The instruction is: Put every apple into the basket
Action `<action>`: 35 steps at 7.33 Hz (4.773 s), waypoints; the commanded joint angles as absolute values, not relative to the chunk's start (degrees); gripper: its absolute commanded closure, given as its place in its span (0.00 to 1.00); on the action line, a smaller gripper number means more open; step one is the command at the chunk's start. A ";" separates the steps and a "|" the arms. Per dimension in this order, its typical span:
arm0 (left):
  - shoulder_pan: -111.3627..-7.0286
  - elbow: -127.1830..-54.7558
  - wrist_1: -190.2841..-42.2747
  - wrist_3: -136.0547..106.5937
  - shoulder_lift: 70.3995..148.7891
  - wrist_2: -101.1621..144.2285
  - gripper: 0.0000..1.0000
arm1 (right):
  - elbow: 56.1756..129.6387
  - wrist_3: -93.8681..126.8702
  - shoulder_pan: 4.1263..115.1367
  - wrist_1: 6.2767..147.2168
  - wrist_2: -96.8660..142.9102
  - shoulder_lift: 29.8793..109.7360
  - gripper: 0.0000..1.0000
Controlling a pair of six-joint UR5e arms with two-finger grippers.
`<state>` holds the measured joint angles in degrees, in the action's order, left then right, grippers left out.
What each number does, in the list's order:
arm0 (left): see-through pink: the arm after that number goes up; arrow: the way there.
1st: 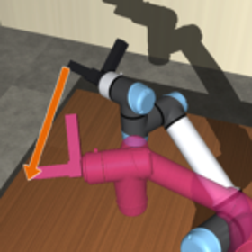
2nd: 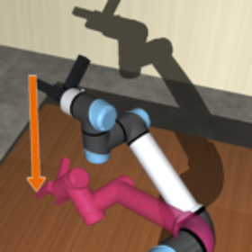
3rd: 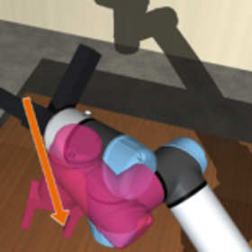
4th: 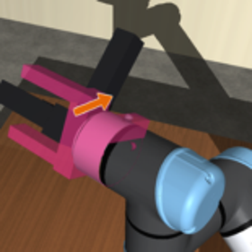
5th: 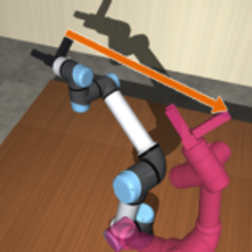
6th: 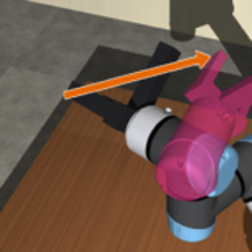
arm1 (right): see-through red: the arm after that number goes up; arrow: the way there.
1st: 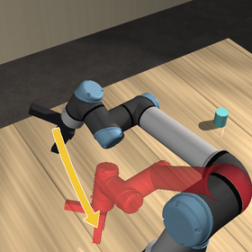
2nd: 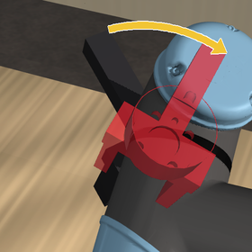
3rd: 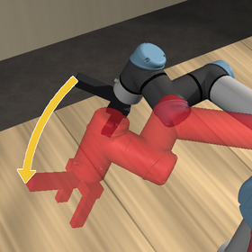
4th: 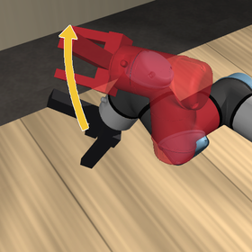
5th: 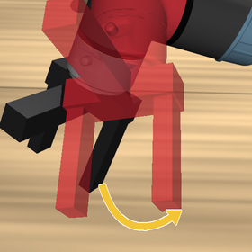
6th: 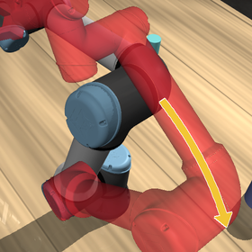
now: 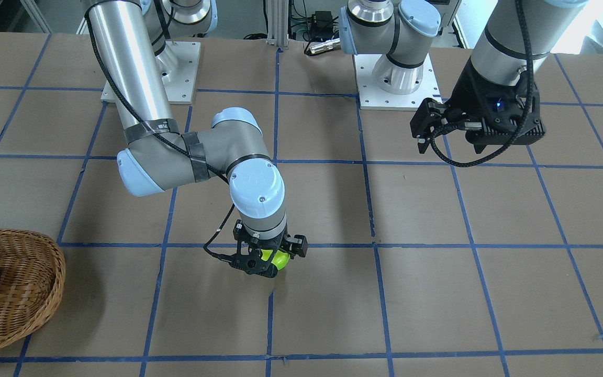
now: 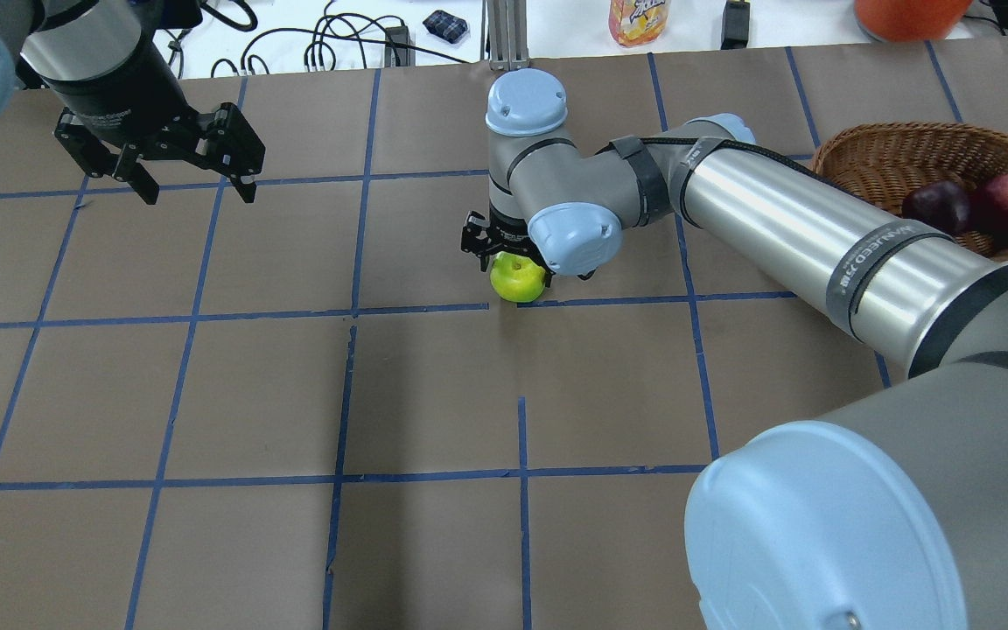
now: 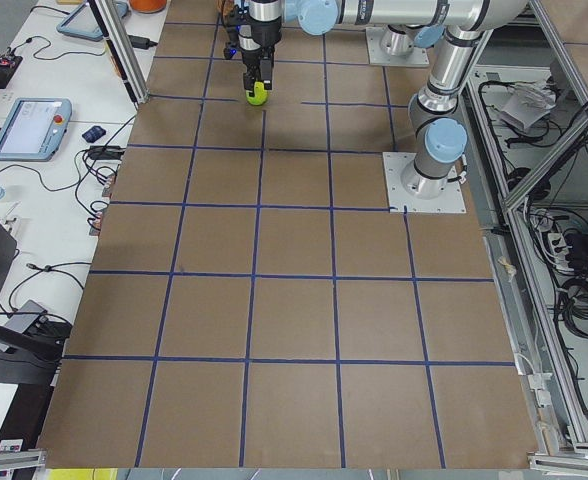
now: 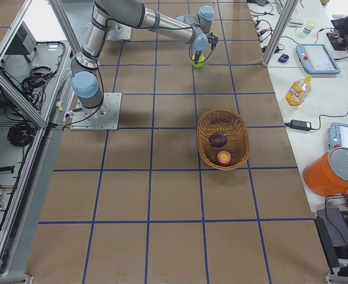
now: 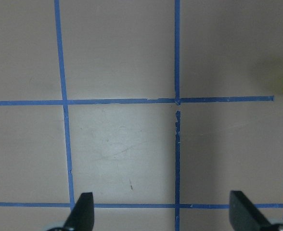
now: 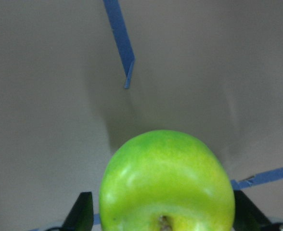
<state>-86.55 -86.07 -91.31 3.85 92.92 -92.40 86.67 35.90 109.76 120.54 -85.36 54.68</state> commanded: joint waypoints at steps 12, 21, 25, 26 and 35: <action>-86.92 -86.04 -91.76 3.78 91.23 -92.37 0.00 | 79.89 -16.65 69.63 104.01 -93.08 60.59 1.00; -87.01 -85.96 -91.50 3.69 91.49 -92.29 0.00 | 81.83 -21.71 68.73 106.53 -97.38 57.47 0.00; -87.10 -85.96 -91.58 3.69 91.32 -92.55 0.00 | 82.26 -20.83 72.49 93.19 -94.67 71.42 0.00; -87.01 -85.96 -91.50 3.69 91.58 -92.29 0.00 | 82.35 -18.57 75.73 89.60 -93.44 75.46 0.00; -87.10 -86.13 -91.76 3.69 91.23 -92.72 0.00 | 98.16 -2.22 86.75 82.87 -86.39 100.64 0.00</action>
<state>-87.06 -86.12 -91.75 3.73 91.30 -92.68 96.59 -4.05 86.64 82.34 -86.33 100.82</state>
